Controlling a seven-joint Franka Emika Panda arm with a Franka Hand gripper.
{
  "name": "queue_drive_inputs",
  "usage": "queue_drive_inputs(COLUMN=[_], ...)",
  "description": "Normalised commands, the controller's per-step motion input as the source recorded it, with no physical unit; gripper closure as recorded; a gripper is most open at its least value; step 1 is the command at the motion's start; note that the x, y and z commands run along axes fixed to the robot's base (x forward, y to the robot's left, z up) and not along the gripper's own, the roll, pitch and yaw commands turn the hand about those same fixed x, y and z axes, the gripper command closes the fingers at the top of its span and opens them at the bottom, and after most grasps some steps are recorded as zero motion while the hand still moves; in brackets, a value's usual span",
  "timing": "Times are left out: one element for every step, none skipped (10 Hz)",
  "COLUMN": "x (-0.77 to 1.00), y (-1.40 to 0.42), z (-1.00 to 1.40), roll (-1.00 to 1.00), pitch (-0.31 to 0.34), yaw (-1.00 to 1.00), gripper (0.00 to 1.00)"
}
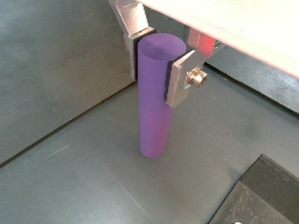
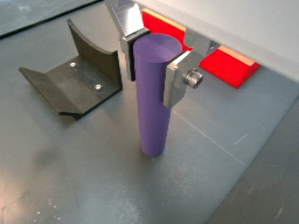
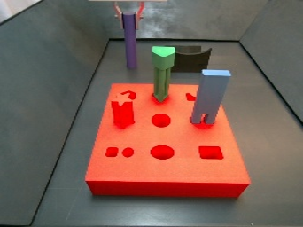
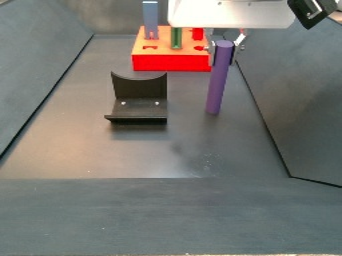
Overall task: Pick up the round object. Move up. Move to above the board. Insert the round object.
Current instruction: Move up, then move to above the board.
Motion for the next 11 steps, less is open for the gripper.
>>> queue_drive_inputs(x=[0.0,-0.07,-0.08,-0.05,-0.03,-0.28,-0.28,-0.26,-0.24,-0.21,-0.19], y=[0.0,-0.07,-0.06,-0.03,-0.02,0.24,0.25,0.23,0.2,0.18,0.17], z=[0.83,0.77,0.71,0.53,0.36,1.0,1.0,1.0,1.0,1.0,1.0], roll=[0.0,-0.01,0.0,0.02,0.03,-0.24,-0.24,-0.21,-0.18,-0.14,-0.11], pitch=[0.0,0.039,0.046,0.045,0.045,0.074,0.076,0.039,0.016,0.009,0.018], yaw=[0.0,-0.03,-0.03,-0.02,-0.02,-0.17,-0.16,-0.13,-0.09,-0.06,-0.05], gripper=[1.0,1.0,1.0,1.0,1.0,1.0,1.0,1.0,1.0,1.0,1.0])
